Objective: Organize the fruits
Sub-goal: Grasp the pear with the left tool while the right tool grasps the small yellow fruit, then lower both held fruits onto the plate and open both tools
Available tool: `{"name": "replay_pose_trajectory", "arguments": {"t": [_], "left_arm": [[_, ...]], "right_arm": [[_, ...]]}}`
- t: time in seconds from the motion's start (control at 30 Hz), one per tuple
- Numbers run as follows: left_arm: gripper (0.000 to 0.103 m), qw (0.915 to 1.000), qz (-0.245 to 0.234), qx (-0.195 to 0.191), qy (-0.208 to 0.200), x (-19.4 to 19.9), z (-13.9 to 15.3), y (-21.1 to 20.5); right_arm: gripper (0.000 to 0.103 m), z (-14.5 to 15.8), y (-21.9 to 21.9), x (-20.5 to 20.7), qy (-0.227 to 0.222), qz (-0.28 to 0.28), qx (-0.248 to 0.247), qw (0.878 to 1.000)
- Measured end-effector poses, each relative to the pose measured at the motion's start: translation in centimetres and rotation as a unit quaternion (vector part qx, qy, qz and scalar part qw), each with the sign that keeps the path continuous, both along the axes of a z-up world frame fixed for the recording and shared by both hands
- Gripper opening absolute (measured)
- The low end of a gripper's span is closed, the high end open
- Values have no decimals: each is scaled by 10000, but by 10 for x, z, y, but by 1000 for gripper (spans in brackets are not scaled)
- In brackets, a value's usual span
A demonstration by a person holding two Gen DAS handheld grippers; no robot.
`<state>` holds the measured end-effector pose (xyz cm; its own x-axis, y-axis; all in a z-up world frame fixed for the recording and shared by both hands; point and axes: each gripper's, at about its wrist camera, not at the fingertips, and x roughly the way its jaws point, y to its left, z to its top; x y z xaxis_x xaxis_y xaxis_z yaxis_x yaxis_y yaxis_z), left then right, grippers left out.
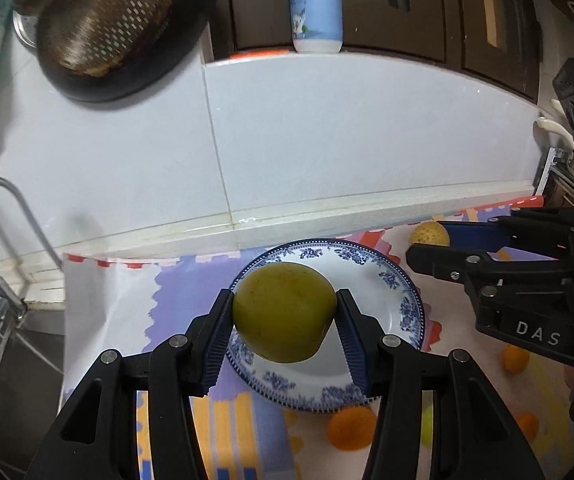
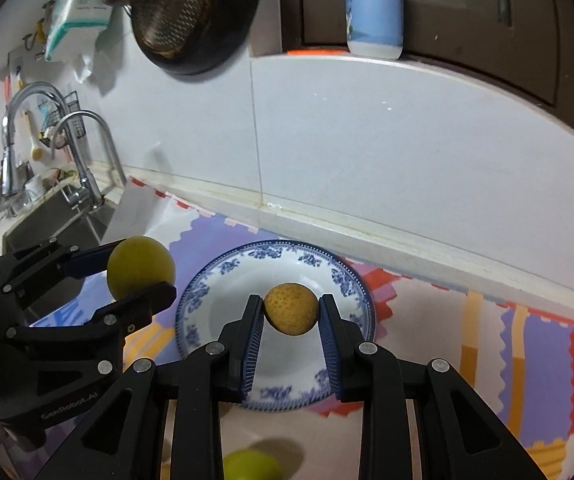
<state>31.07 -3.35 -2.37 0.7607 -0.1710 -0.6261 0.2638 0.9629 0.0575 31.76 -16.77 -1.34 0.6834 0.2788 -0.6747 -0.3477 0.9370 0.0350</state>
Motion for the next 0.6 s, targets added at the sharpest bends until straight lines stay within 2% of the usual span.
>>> {"name": "replay_pose_trajectory", "arguments": {"t": [0.3,0.6], "left_arm": [[50,9991,-46,22,423,54,-26,-3],[50,9961,-61,129,873,97,-60,-8]], "right_arm": [[29,-30,1,54,549,59,-35,9985],[29,-69,4,98,1003,38,-291,9945]]}}
